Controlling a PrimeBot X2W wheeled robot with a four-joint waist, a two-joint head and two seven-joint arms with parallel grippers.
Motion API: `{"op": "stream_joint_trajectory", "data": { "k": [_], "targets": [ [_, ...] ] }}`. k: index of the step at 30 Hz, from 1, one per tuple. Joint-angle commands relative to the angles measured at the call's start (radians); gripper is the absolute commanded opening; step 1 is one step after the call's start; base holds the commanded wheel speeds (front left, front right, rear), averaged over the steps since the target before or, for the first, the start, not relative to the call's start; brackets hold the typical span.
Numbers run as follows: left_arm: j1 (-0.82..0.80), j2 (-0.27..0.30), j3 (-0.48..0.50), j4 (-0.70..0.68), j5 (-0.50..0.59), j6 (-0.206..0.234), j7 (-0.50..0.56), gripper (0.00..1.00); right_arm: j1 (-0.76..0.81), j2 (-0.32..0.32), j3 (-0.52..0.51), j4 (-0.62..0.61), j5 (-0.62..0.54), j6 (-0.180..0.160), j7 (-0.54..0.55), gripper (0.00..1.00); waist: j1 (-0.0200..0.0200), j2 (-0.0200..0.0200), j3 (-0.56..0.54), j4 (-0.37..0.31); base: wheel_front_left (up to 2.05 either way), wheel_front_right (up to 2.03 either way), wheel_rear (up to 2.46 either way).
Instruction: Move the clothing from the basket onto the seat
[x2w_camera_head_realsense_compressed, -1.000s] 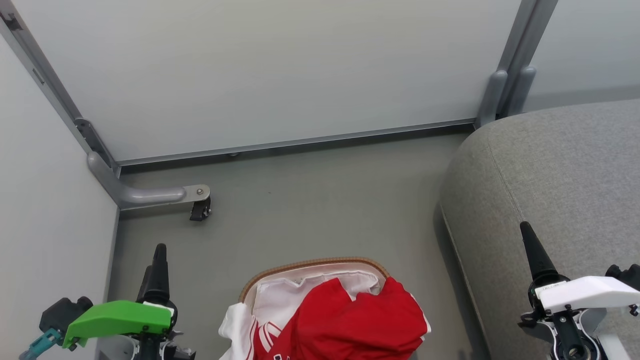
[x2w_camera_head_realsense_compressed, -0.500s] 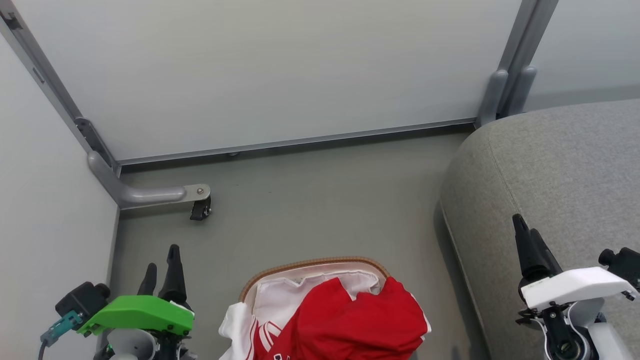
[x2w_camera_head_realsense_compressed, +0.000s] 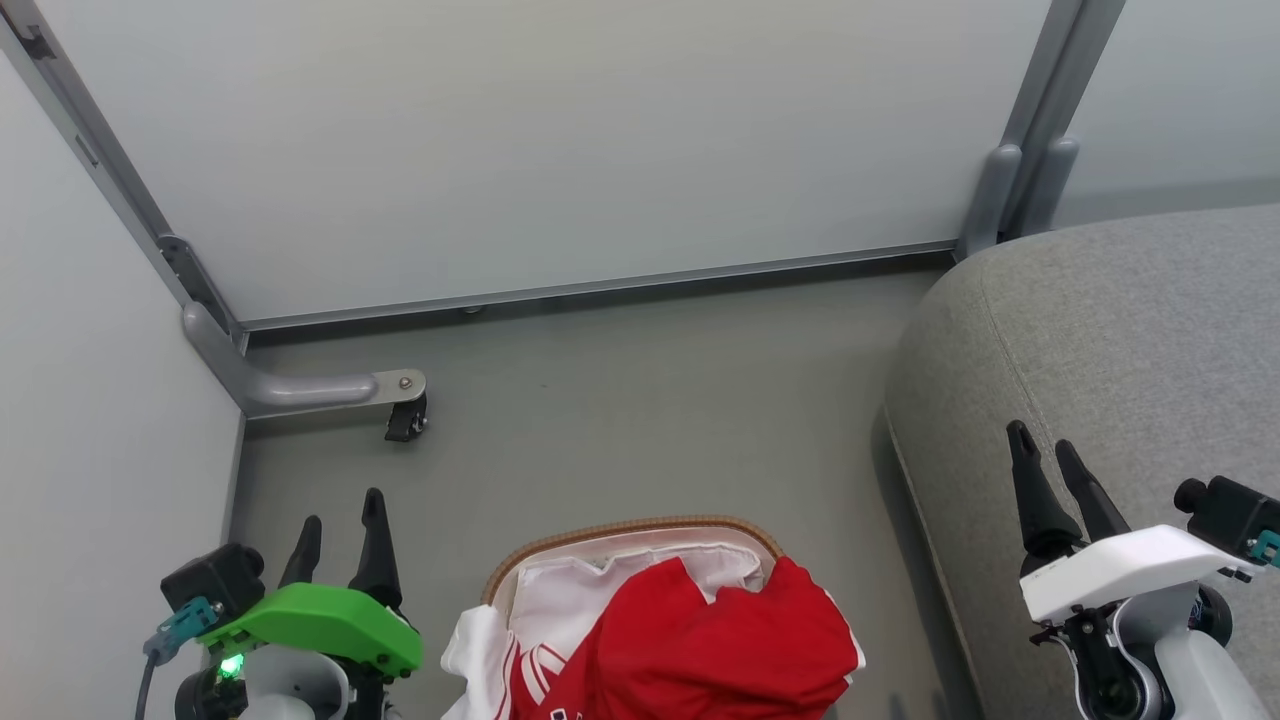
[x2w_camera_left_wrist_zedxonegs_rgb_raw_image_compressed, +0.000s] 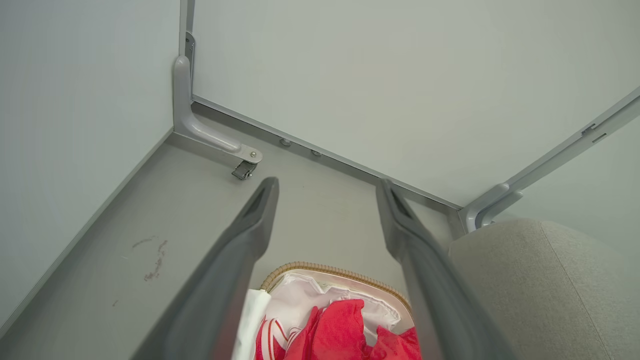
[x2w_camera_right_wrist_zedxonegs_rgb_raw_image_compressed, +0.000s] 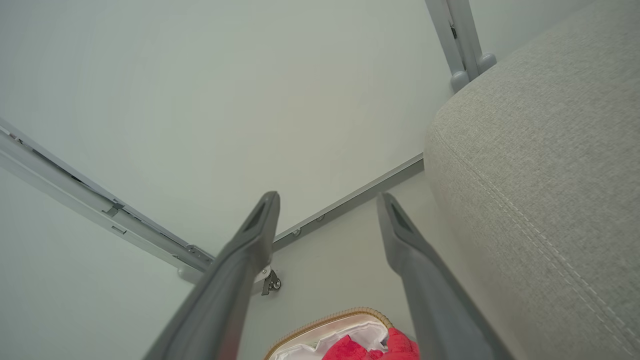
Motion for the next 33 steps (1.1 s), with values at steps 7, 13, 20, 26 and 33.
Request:
{"op": "stream_joint_trajectory", "data": {
  "k": [7, 13, 20, 26, 33],
  "targets": [
    [-0.037, 0.017, -0.042, -0.001, 0.091, 0.025, -0.029, 1.0, -0.031, -0.017, 0.016, -0.008, -0.109, 0.0, -0.03, 1.0, 0.0, 0.0, -0.001, 0.001, 0.0, 0.0, 0.0],
    [-0.032, 0.015, -0.057, 0.016, 0.146, 0.036, -0.046, 1.0, -0.029, -0.013, 0.016, 0.002, -0.182, 0.0, -0.047, 1.0, 0.0, 0.0, -0.002, -0.001, 0.0, 0.0, 0.0],
    [-0.017, 0.003, -0.053, 0.031, 0.201, 0.038, -0.063, 1.0, -0.009, -0.006, 0.02, 0.007, -0.254, 0.001, -0.065, 1.0, 0.0, 0.0, -0.002, -0.006, 0.0, 0.0, 0.0],
    [0.002, 0.0, -0.049, 0.024, 0.267, 0.048, -0.079, 1.0, 0.004, -0.004, 0.023, 0.004, -0.31, 0.0, -0.081, 1.0, 0.0, 0.0, -0.002, -0.01, 0.0, 0.0, 0.0],
    [0.019, -0.008, -0.038, -0.001, 0.332, 0.061, -0.095, 1.0, 0.011, -0.002, 0.022, -0.001, -0.368, 0.0, -0.096, 1.0, 0.0, 0.0, -0.004, -0.01, 0.0, 0.0, 0.0]
  ]
}}
